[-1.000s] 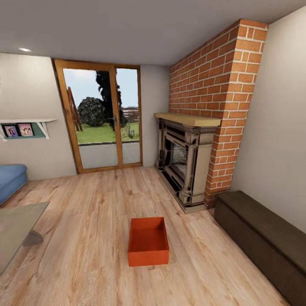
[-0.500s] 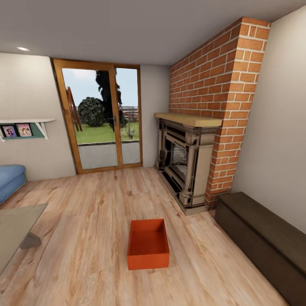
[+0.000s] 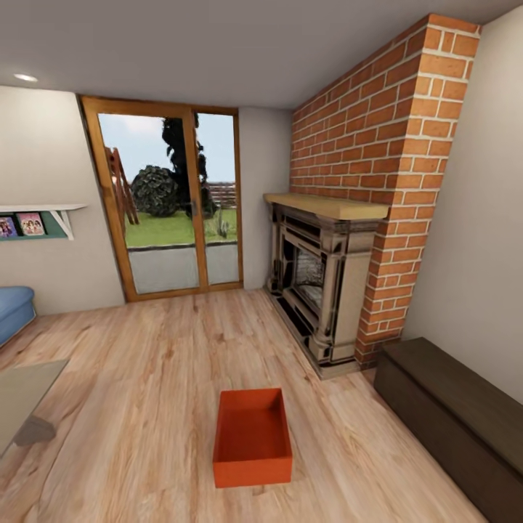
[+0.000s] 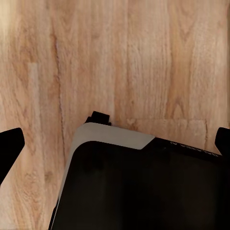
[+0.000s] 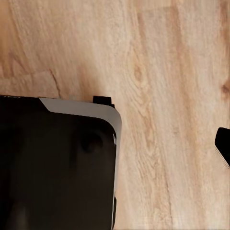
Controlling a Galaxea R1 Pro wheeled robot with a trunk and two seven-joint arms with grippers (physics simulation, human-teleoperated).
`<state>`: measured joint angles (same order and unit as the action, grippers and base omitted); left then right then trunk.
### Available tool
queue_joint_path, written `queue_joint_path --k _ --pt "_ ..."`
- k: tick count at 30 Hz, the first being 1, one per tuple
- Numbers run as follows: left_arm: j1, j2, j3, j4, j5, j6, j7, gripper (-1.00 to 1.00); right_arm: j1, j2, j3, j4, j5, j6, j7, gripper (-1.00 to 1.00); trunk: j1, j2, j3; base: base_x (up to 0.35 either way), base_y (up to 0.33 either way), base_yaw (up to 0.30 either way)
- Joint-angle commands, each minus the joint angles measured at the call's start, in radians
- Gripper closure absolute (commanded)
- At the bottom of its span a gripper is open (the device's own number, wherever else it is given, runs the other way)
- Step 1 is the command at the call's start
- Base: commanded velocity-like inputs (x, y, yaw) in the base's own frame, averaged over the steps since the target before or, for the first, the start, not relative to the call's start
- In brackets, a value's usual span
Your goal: Move the two storage containers from the living room to the garage. In the garage, place one container on the floor and stack the other container on top of it (either order is fine).
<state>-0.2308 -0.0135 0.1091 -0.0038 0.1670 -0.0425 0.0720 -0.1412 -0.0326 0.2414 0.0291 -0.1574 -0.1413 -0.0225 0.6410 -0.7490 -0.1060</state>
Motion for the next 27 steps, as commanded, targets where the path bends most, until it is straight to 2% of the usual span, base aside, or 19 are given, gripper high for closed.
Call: queue_joint_path --k 1,27 --pt "-0.001 0.0 0.008 0.001 0.002 -0.003 0.002 -1.0 -0.001 0.0 0.009 0.003 -0.01 -0.006 -0.001 -1.0 0.001 -0.001 -0.002 0.322 0.0 0.0" --pt "-0.001 0.0 0.008 0.001 0.002 -0.003 0.002 -1.0 -0.001 0.0 0.009 0.003 -0.01 -0.006 -0.001 -1.0 0.001 -0.001 -0.002 0.306 0.0 0.0"
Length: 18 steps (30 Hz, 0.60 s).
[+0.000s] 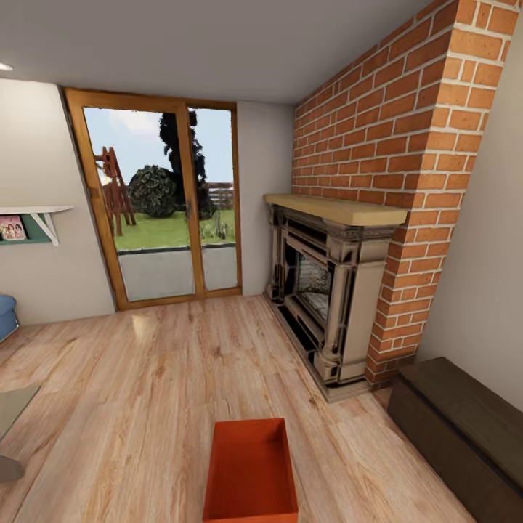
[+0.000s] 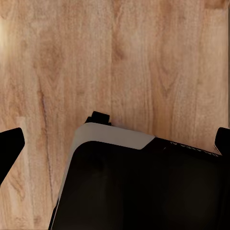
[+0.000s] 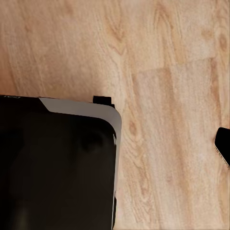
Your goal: Move the two storage containers from the living room to the garage. In the garage, place one container on the floor and stack the other container on top of it (either order is fine).
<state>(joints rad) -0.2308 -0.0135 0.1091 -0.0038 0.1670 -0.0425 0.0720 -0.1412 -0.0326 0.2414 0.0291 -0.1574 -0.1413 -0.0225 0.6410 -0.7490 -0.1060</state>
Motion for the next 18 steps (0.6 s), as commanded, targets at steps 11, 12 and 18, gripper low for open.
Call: queue_joint_path --k 11,12,18 --pt "-0.001 0.0 0.008 0.001 0.002 -0.003 0.002 -1.0 -0.001 0.0 0.009 0.003 -0.01 -0.006 -0.001 -1.0 0.001 -0.001 -0.002 0.295 0.0 0.0" --pt "-0.001 0.0 0.008 0.001 0.002 -0.003 0.002 -1.0 -0.001 0.0 0.009 0.003 -0.01 -0.006 -0.001 -1.0 0.001 -0.001 -0.002 0.295 0.0 0.0" --pt "-0.001 0.0 0.008 0.001 0.002 -0.003 0.002 -1.0 -0.001 0.0 0.009 0.003 -0.01 -0.006 -0.001 -1.0 0.001 -0.001 -0.002 0.284 0.0 0.0"
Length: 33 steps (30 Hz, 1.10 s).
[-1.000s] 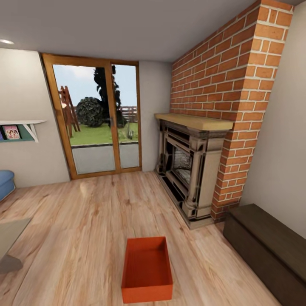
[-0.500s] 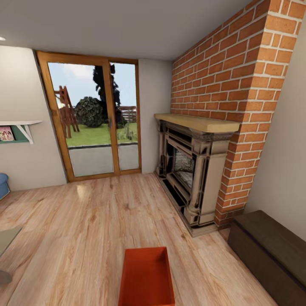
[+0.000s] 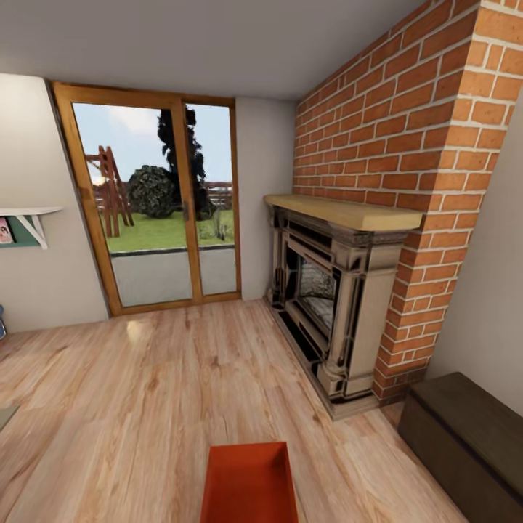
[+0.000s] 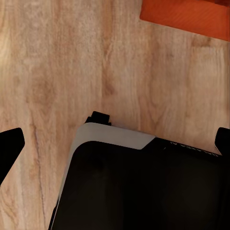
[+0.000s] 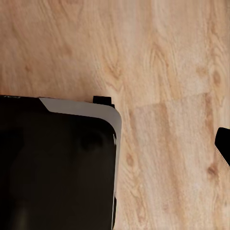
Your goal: Move the two storage containers from the living room to the garage. In the garage, place one container on the floor and stack the other container on top of it (either order is fine).
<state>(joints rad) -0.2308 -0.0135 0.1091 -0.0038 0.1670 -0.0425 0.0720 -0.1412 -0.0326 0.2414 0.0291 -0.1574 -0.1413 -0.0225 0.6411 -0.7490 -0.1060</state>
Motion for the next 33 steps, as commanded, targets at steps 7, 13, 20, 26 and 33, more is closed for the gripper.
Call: queue_joint_path --k 7,13,20,26,33 --pt "-0.001 0.0 0.008 0.001 0.002 -0.003 0.002 -1.0 -0.001 0.0 0.009 0.003 -0.01 -0.006 -0.001 -1.0 0.001 -0.001 -0.002 0.115 0.0 0.112" --pt "-0.001 0.0 0.008 0.001 0.002 -0.003 0.002 -1.0 -0.001 0.0 0.009 0.003 -0.01 -0.006 -0.001 -1.0 0.001 -0.001 -0.002 0.001 0.0 0.265" --pt "-0.001 0.0 0.008 0.001 0.002 -0.003 0.002 -1.0 -0.001 0.0 0.009 0.003 -0.01 -0.006 -0.001 -1.0 0.001 -0.001 -0.002 0.0 0.0 0.232" --pt "-0.001 0.0 0.008 0.001 0.002 -0.003 0.002 -1.0 -0.001 0.0 0.009 0.003 -0.01 -0.006 -0.001 -1.0 0.001 -0.001 -0.002 0.0 0.0 0.014" --pt "-0.001 0.0 0.008 0.001 0.002 -0.003 0.002 -1.0 -0.001 0.0 0.009 0.003 -0.01 -0.006 -0.001 -1.0 0.001 -0.001 -0.002 0.0 0.0 0.0"
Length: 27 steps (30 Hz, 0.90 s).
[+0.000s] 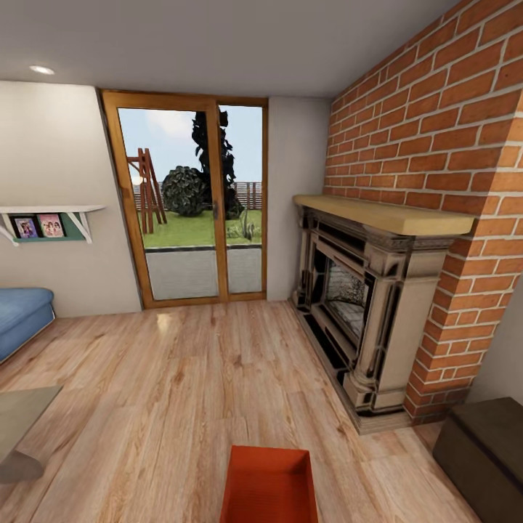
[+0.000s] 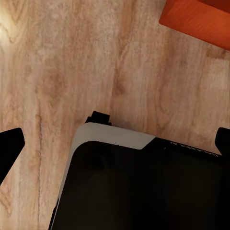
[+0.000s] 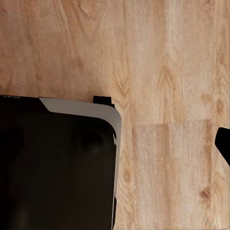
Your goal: Move the two storage containers from the living room to the garage. In the garage, place one container on the floor and stack the other container on top of it (either order is fine).
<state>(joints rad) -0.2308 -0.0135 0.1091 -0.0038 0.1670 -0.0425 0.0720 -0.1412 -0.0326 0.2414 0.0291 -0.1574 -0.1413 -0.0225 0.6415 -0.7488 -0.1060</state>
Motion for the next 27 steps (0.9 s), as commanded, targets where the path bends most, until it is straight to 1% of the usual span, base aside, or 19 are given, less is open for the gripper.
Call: queue_joint_path --k 1,12,21,27 --pt "-0.001 0.0 0.008 0.001 0.002 -0.003 0.002 -1.0 -0.001 0.0 0.009 0.003 -0.01 -0.006 0.0 -1.0 0.0 -0.001 -0.002 0.0 0.0 0.0" --pt "-0.001 0.0 0.008 0.001 0.002 -0.003 0.002 -1.0 -0.001 0.0 0.009 0.003 -0.01 -0.006 0.0 -1.0 0.0 -0.001 -0.002 0.0 0.0 0.0" --pt "-0.001 0.0 0.008 0.001 0.002 -0.003 0.002 -1.0 -0.001 0.0 0.009 0.003 -0.01 -0.006 0.0 -1.0 0.0 -0.001 -0.002 0.0 0.0 -0.191" --pt "-0.001 0.0 0.008 0.001 0.002 -0.003 0.002 -1.0 -0.001 0.0 0.009 0.003 -0.01 -0.006 0.0 -1.0 0.0 -0.001 -0.002 0.0 0.0 -0.017"
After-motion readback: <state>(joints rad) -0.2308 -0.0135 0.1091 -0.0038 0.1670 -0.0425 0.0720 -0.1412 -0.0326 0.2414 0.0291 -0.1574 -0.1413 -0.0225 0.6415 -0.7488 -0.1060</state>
